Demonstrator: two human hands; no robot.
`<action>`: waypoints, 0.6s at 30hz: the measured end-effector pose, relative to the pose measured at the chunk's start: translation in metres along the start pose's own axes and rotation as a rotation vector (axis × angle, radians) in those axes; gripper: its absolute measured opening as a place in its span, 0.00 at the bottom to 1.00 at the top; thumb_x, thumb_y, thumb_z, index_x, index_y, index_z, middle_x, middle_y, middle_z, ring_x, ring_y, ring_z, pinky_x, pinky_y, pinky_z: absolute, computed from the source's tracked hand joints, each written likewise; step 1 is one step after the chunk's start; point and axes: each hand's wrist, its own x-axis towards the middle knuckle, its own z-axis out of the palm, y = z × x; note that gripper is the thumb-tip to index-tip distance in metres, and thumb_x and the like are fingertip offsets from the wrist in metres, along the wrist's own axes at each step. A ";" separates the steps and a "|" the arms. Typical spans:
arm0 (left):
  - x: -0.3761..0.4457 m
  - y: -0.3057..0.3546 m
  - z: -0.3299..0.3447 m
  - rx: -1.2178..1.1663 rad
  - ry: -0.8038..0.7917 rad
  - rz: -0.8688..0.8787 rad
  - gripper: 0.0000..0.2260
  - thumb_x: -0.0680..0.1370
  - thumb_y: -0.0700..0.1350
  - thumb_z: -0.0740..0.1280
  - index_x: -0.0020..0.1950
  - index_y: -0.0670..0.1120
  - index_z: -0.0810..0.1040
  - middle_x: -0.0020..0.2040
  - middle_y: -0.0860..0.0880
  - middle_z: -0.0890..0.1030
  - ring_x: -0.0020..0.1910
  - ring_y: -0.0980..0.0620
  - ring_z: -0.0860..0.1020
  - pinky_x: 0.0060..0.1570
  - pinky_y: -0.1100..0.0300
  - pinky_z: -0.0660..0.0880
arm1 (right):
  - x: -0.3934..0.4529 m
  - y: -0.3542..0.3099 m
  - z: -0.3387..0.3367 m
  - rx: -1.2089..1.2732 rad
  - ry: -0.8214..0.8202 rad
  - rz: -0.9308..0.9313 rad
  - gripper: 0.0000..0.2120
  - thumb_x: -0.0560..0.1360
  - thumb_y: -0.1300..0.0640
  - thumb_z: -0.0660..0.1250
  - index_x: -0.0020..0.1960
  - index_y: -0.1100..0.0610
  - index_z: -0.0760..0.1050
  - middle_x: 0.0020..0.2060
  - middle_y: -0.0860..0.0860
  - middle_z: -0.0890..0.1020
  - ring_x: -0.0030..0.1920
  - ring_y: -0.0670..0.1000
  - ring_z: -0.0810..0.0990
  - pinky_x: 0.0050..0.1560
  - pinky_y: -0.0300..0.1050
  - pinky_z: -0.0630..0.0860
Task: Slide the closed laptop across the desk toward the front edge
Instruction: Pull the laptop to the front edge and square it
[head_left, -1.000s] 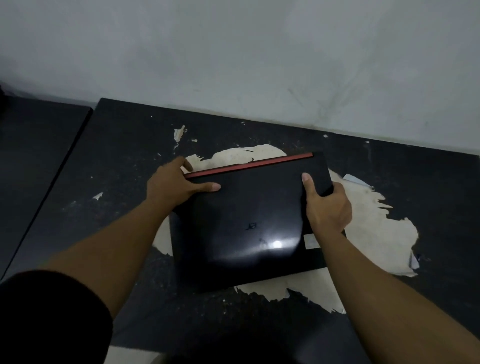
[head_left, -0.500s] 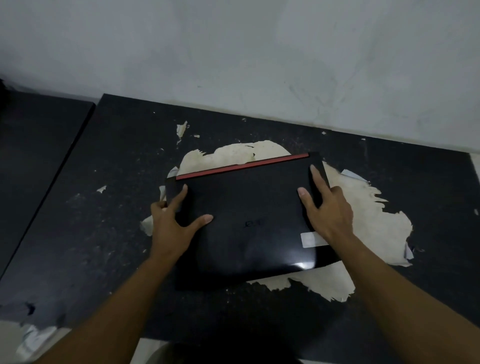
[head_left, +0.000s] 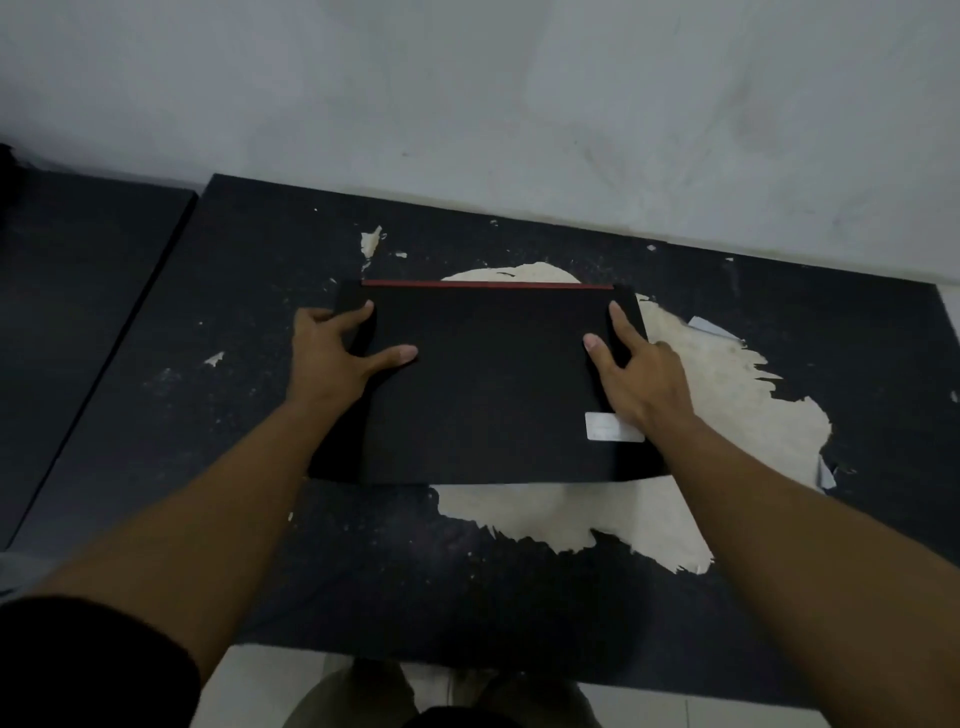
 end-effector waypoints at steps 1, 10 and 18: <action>0.005 0.002 -0.003 0.010 0.008 0.010 0.44 0.59 0.69 0.79 0.72 0.53 0.79 0.63 0.51 0.65 0.60 0.59 0.66 0.62 0.72 0.61 | 0.002 -0.003 0.000 0.004 0.004 0.005 0.33 0.79 0.27 0.51 0.81 0.33 0.53 0.59 0.63 0.79 0.64 0.63 0.75 0.66 0.57 0.71; 0.017 -0.016 -0.009 0.008 0.024 0.201 0.41 0.61 0.64 0.81 0.70 0.49 0.81 0.67 0.45 0.73 0.66 0.55 0.69 0.67 0.62 0.65 | -0.012 0.003 0.036 0.078 0.143 -0.026 0.34 0.78 0.27 0.53 0.81 0.35 0.57 0.68 0.60 0.78 0.71 0.63 0.71 0.69 0.56 0.68; -0.002 -0.040 0.002 -0.022 0.052 0.322 0.41 0.61 0.64 0.82 0.69 0.46 0.81 0.71 0.43 0.76 0.72 0.48 0.72 0.71 0.58 0.65 | -0.037 0.029 0.061 0.112 0.306 -0.090 0.34 0.78 0.27 0.54 0.81 0.38 0.60 0.69 0.58 0.79 0.71 0.63 0.72 0.69 0.54 0.68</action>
